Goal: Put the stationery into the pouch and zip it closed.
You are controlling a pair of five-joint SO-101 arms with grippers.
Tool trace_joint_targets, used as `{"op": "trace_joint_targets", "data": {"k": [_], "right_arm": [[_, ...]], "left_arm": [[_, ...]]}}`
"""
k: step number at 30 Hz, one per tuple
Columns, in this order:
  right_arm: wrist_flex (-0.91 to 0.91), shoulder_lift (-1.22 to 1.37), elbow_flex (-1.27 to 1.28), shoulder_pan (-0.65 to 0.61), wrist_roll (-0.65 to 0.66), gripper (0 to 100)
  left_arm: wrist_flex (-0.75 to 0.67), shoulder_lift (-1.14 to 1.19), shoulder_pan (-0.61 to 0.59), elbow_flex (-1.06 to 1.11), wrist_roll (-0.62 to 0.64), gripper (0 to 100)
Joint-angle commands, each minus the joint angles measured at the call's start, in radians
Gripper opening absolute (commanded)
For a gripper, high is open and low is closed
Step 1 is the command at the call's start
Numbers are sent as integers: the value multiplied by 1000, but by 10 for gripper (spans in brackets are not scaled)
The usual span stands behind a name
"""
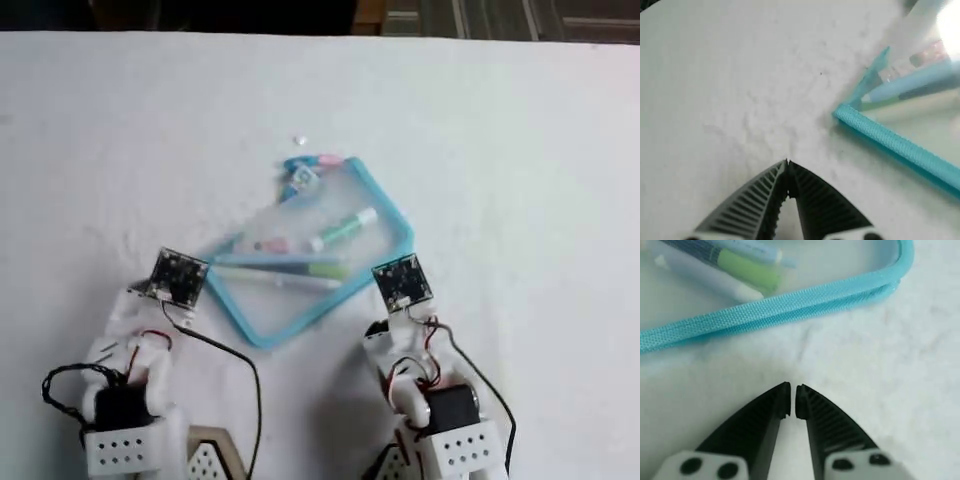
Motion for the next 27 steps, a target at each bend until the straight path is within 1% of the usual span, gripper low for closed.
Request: {"op": "trace_joint_targets", "data": {"k": [1,8,27], "right_arm": [[5,-8,9,7,9,27],[5,-8,9,7,11,27],[5,-8,9,7,11,27]], "left_arm": [[60,-7,-8,-3,-29,27],[252,-7,-10,-3,-32,26],[250,-7,-12,-3,-35,25]]}}
